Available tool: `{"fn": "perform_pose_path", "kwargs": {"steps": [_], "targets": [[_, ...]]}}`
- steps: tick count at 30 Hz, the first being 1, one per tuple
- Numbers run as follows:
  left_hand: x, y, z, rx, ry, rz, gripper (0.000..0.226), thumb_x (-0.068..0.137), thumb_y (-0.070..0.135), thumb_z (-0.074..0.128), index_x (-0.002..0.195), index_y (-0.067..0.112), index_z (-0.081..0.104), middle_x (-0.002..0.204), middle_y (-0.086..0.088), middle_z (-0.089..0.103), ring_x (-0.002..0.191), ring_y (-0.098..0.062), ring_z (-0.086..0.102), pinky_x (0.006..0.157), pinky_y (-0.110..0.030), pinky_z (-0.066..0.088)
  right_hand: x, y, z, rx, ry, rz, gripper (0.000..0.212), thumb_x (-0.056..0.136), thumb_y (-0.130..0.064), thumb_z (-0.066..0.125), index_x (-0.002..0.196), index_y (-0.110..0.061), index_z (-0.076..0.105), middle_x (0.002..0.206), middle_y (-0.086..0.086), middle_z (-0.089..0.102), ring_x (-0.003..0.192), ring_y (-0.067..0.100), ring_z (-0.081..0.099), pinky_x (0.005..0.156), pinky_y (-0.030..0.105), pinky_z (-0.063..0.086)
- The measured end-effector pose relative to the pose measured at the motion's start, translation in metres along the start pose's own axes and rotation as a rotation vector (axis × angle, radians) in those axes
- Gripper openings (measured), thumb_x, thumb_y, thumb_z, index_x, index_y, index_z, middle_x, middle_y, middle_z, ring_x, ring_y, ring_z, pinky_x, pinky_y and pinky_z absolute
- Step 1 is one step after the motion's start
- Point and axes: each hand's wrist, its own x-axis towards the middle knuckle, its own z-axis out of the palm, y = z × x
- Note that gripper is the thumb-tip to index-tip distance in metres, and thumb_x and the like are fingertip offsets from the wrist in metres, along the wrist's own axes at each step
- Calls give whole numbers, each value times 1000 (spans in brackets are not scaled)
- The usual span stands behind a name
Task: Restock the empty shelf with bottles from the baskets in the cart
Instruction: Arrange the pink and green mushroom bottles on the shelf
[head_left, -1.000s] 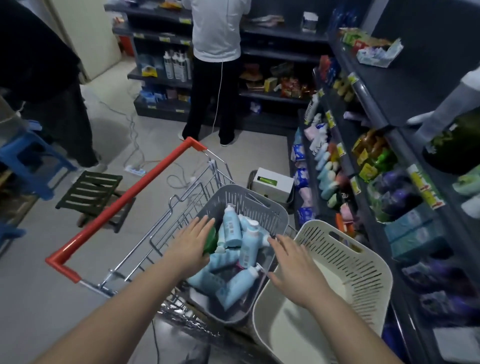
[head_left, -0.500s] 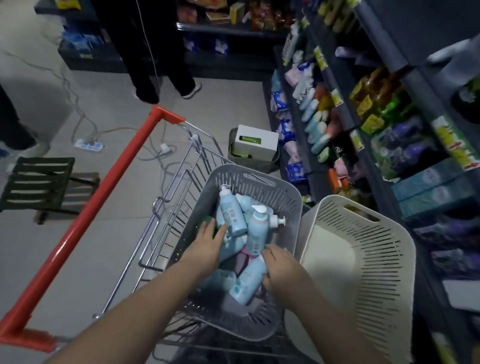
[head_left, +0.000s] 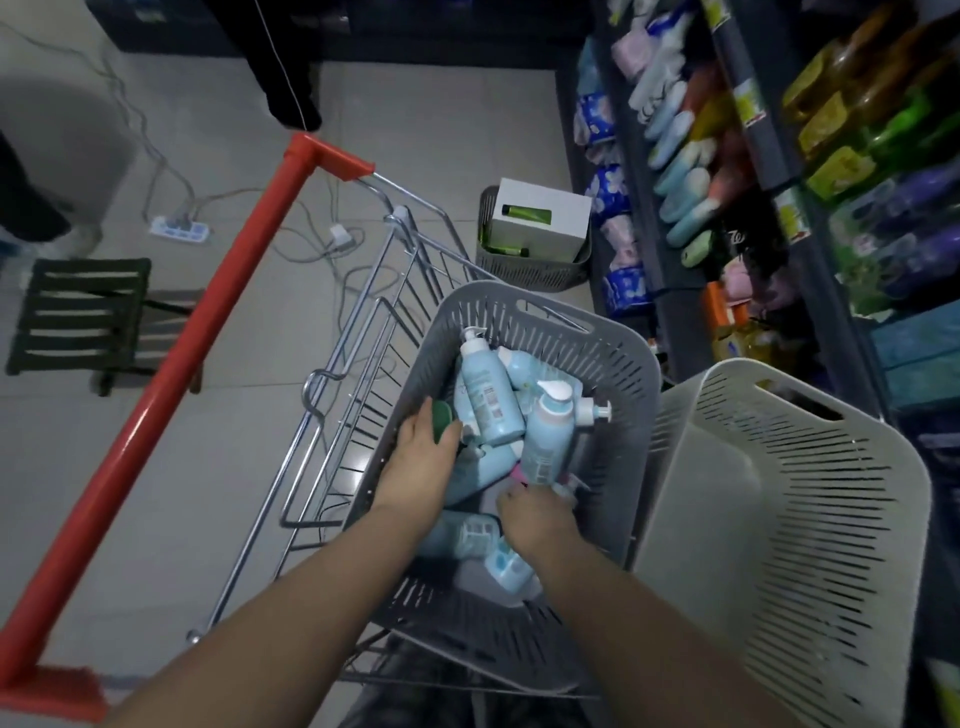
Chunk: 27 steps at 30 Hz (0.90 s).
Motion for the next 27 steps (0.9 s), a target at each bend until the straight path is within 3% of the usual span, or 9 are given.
{"fn": "perform_pose_path", "kwargs": {"steps": [4, 7, 9, 12, 17, 18, 20, 22, 27], "targets": [[2, -1, -3, 18, -9, 24, 65, 87, 0, 57, 144, 18, 31, 161, -18, -2, 146, -38, 8, 114, -47, 30, 19, -8, -9, -2, -71, 9, 37, 103, -14, 35, 133, -14, 56, 139, 6, 55, 126, 25, 53, 98, 38, 43], [2, -5, 1, -23, 17, 48, 64, 85, 2, 60, 141, 19, 36, 162, -16, -1, 148, -36, 5, 118, -46, 25, 32, -21, 5, -66, -180, -31, 42, 106, -16, 34, 147, -10, 39, 153, 9, 38, 119, 14, 53, 86, 24, 49], [2, -8, 5, -74, 22, 79, 65, 83, 2, 61, 140, 21, 37, 162, -13, 0, 148, -34, 6, 119, -43, 22, 42, -27, 18, -249, -258, -10, 46, 104, -14, 34, 150, -9, 33, 154, 10, 31, 129, 29, 46, 78, 39, 47], [1, -9, 6, -176, 15, 100, 69, 81, 2, 62, 141, 22, 37, 161, -10, 1, 145, -33, 16, 118, -39, 24, 53, -29, 20, -310, -319, 113, 43, 102, -10, 36, 145, -6, 40, 144, 12, 46, 118, 40, 54, 67, 44, 48], [9, -8, 11, -205, -3, -3, 77, 85, 11, 65, 147, 22, 22, 158, -15, 8, 140, -35, 28, 112, -41, 32, 56, -32, 17, -519, -293, 30, 41, 96, -2, 46, 136, -7, 49, 134, 11, 52, 115, 32, 55, 43, 31, 41], [12, -8, 13, -199, -2, -27, 78, 89, 15, 64, 150, 21, 16, 159, -17, 10, 141, -36, 28, 113, -42, 31, 56, -32, 13, -564, -278, 2, 42, 97, -4, 47, 138, -8, 48, 135, 10, 49, 119, 30, 52, 46, 31, 42], [16, -6, 16, -166, 4, -64, 79, 92, 15, 61, 153, 19, 10, 159, -19, 13, 140, -37, 31, 112, -43, 35, 54, -31, 9, -676, -249, -112, 44, 103, -19, 41, 147, -14, 39, 145, 8, 40, 131, 28, 38, 75, 37, 47], [17, -4, 17, -127, 16, -83, 79, 91, 9, 58, 153, 18, 9, 157, -19, 17, 132, -37, 42, 105, -41, 42, 52, -25, 11, -820, -195, -278, 47, 106, -34, 33, 150, -20, 36, 151, 4, 36, 135, 25, 26, 103, 38, 29], [13, -2, 6, -189, -14, -74, 66, 89, 10, 55, 147, 22, 26, 152, -15, 24, 118, -38, 53, 95, -41, 45, 41, -15, 17, -913, -151, -334, 43, 104, -40, 37, 142, -24, 49, 148, 2, 45, 134, 28, 24, 114, 48, 9]]}}
